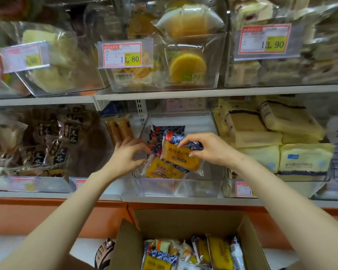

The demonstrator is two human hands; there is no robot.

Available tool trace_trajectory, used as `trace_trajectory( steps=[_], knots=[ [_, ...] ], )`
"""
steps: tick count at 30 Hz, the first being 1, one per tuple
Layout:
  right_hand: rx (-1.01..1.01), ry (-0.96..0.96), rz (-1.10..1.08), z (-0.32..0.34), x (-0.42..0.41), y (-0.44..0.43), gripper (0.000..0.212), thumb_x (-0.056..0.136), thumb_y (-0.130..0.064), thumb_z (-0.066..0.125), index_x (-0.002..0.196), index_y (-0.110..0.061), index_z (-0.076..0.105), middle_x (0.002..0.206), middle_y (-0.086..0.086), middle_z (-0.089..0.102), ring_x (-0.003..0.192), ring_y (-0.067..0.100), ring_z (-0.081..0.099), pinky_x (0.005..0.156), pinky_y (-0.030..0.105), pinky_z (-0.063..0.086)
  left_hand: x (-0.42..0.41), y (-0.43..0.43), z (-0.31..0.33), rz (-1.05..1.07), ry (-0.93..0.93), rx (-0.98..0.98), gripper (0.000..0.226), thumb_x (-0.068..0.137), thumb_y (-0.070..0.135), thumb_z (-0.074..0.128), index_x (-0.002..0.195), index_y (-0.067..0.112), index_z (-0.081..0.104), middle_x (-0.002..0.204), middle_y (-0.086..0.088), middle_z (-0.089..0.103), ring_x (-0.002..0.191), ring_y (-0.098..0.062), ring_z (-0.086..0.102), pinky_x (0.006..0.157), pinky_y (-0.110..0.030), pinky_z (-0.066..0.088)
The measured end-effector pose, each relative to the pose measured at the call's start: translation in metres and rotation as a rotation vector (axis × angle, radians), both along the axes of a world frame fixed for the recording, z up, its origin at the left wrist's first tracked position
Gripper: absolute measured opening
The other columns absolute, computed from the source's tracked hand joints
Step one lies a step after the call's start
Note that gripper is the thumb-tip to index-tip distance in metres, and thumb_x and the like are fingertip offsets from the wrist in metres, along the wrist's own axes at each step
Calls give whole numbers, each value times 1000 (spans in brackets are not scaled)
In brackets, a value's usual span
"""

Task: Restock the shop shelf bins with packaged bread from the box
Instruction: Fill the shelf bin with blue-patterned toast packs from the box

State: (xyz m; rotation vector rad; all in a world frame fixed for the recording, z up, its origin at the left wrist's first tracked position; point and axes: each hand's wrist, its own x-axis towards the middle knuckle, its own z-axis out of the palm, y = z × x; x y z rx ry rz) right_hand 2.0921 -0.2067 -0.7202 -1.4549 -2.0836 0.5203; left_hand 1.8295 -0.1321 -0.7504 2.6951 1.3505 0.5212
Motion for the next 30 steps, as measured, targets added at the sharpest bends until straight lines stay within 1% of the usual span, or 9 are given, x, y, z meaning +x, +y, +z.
trace_trajectory(
  steps=[3,8,12,15,17,22,24,26,30],
  knots=[
    [-138,-30,63,-11,-8,17,41,82,-9,71,94,-48,63,128,-14,60,126,8,48,106,39,40,-7,2,-4,8,-69,-6,61,60,55,36,102,24,68,117,-2,60,119,-29,44,93,-44,32],
    [-258,-74,162,-27,-32,35,32,79,-6,72,104,-27,70,125,-12,61,122,3,47,103,24,33,-5,7,6,-22,-208,-6,57,64,56,41,102,21,67,114,-1,62,114,-26,50,95,-38,35],
    [-282,-91,215,-37,-50,44,33,80,-7,72,104,-30,71,116,-16,63,114,2,54,103,29,40,1,3,6,-75,-101,33,64,67,62,38,112,24,63,123,1,58,122,-26,42,98,-44,31],
    [-318,73,210,-32,-49,43,35,82,0,66,102,-28,70,106,-14,66,97,-7,59,90,15,45,9,4,-1,-106,6,44,41,81,42,59,119,27,58,132,4,52,130,-22,34,103,-39,22],
    [-318,194,146,-28,-43,39,33,83,4,64,100,-23,69,101,-11,67,86,-9,61,80,11,48,12,8,-5,-109,88,40,41,82,36,64,122,29,56,135,6,48,131,-19,31,107,-39,17],
    [-201,158,-202,-38,-18,34,27,82,-25,72,107,-25,62,109,-2,63,96,14,61,86,28,48,19,15,-8,-145,177,72,48,83,48,61,127,30,52,144,10,40,138,-13,23,113,-44,1],
    [-288,129,-302,-44,-13,29,41,83,-40,68,118,-20,58,111,2,62,88,17,63,73,28,51,23,14,-9,-155,243,83,51,85,53,56,130,29,50,142,8,44,139,-13,22,112,-43,-6],
    [-443,189,-353,-48,-13,23,50,88,-43,61,127,-13,52,112,8,63,76,19,66,61,27,55,27,11,-7,-142,326,86,51,86,58,51,129,30,50,136,7,51,138,-13,26,112,-46,-8],
    [-607,340,-311,-49,-21,15,51,93,-35,56,134,-8,44,105,19,65,79,22,67,73,33,57,23,5,-2,-59,430,67,69,76,77,32,120,30,56,132,-6,55,141,-19,21,114,-50,-4]
  ],
)
